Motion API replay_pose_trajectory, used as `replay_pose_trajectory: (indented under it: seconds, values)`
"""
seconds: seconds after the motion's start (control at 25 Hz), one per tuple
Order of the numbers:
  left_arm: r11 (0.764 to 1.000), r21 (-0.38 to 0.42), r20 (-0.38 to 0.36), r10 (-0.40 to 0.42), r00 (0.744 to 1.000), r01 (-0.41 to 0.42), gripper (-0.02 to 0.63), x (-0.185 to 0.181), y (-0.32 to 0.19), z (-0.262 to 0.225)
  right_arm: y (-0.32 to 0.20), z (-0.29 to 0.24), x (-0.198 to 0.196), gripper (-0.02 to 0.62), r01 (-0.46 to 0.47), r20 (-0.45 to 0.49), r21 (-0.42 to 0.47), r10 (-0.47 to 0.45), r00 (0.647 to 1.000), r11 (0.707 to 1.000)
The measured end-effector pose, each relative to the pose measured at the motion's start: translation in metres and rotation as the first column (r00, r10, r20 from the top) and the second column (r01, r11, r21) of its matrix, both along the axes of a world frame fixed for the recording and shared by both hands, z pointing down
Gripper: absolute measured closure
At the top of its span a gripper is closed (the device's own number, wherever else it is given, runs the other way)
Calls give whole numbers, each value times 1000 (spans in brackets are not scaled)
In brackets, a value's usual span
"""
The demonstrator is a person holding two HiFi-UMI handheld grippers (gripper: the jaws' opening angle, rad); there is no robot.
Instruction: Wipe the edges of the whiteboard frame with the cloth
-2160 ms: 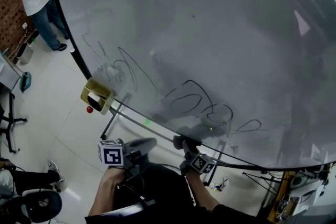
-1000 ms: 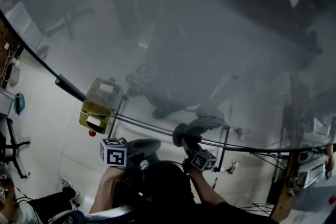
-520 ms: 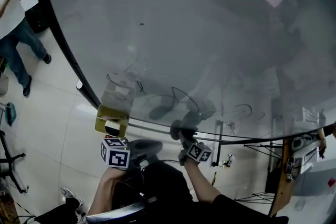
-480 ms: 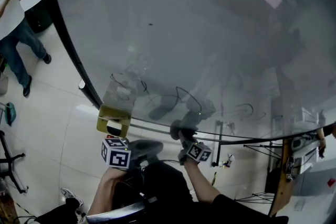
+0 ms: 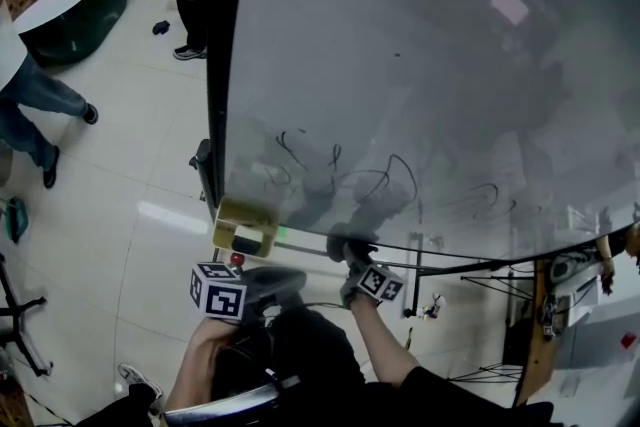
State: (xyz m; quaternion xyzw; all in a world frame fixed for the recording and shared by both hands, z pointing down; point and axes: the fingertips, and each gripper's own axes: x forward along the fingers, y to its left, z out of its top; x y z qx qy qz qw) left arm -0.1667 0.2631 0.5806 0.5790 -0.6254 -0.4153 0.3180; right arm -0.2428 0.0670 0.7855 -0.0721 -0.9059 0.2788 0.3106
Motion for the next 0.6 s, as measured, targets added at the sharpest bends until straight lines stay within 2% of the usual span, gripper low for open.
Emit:
replay_pose_trajectory:
  seconds: [0.32, 0.6]
  values:
    - [999, 22, -25, -29, 999, 30, 620, 10, 35, 3, 46, -1, -9, 465, 14, 1, -15, -14, 1000, 1000]
    - [997, 20, -53, -67, 996, 68, 620, -1, 47, 12, 69, -4, -9, 465, 62, 17, -37, -61, 998, 997]
